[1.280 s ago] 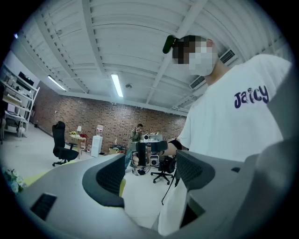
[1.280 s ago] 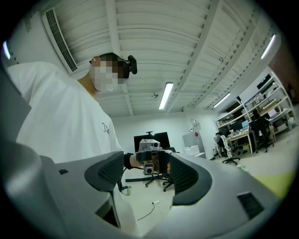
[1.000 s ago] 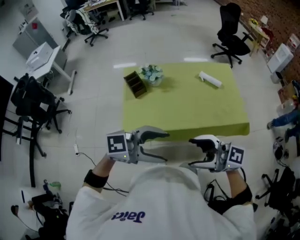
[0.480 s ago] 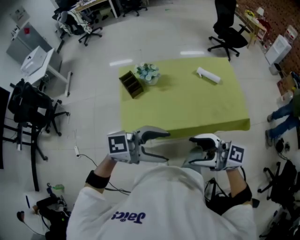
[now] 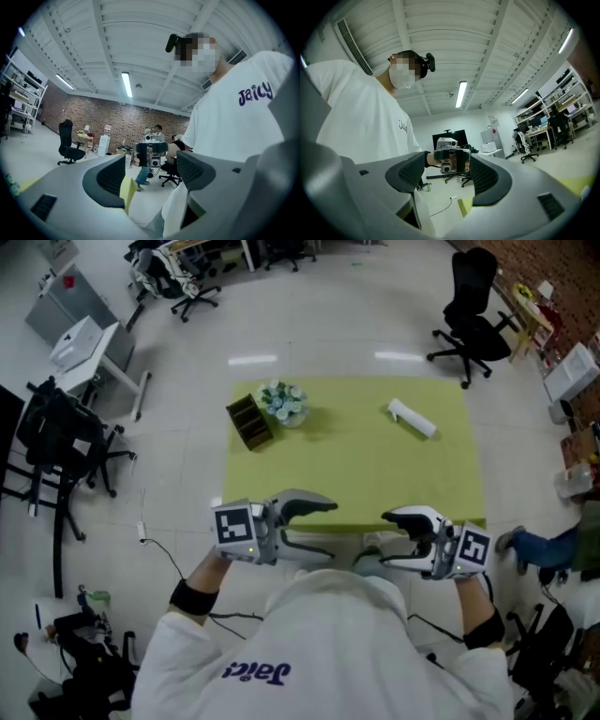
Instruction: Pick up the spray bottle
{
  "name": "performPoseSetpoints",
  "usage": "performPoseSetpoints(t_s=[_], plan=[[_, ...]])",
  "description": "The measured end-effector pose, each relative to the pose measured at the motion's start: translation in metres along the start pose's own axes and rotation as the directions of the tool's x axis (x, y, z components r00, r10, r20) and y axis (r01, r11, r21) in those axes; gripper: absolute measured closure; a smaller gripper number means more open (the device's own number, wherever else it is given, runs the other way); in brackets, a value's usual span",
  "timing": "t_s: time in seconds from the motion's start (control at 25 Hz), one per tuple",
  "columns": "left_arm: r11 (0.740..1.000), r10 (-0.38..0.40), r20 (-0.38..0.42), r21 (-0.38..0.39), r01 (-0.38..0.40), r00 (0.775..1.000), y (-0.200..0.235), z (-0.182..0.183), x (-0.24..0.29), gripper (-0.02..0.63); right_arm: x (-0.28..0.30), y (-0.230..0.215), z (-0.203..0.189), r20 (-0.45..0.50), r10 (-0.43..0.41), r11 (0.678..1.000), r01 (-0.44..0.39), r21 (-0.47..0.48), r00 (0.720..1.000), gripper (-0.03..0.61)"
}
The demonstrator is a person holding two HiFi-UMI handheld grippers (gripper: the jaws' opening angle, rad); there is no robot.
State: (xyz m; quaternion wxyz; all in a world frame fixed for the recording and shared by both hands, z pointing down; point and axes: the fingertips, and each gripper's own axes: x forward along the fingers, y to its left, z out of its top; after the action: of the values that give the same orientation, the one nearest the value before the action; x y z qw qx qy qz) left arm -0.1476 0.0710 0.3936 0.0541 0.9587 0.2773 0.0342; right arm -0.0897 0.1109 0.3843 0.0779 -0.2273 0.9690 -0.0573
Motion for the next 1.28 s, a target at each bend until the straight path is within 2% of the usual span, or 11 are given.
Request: performPoseSetpoints(t_s=[0.28,0.68,1.04,1.28], plan=[[0.999,0.052,0.007,0.007,-0.053,0.999,0.061,0.019,0.058,0.264,-0.068,-0.064,0.026,-0.036,0.032,0.999,-0.032,-0.018,0.999,0.264],[0.994,0.114,-0.021,0.001,-0.114,0.993,0.123,0.032,0.106,0.264,-0.124,-0.126,0.043,-0.064,0.087,0.996,-0.089,-0.019,0.994,0.264],[0.983,0.179,-0.078,-0.032,-0.182,0.981,0.174,0.014,0.16,0.264,-0.188,-0.168,0.038,-0.135,0.095,0.995,-0.099,-0.022,0.986,0.264],[0.976,0.202,-0.059,-0.067,-0.205,0.978,0.192,0.015,0.171,0.264,-0.208,-0.189,0.027,-0.18,0.123,0.992,-0.12,0.03,0.976,0.264]])
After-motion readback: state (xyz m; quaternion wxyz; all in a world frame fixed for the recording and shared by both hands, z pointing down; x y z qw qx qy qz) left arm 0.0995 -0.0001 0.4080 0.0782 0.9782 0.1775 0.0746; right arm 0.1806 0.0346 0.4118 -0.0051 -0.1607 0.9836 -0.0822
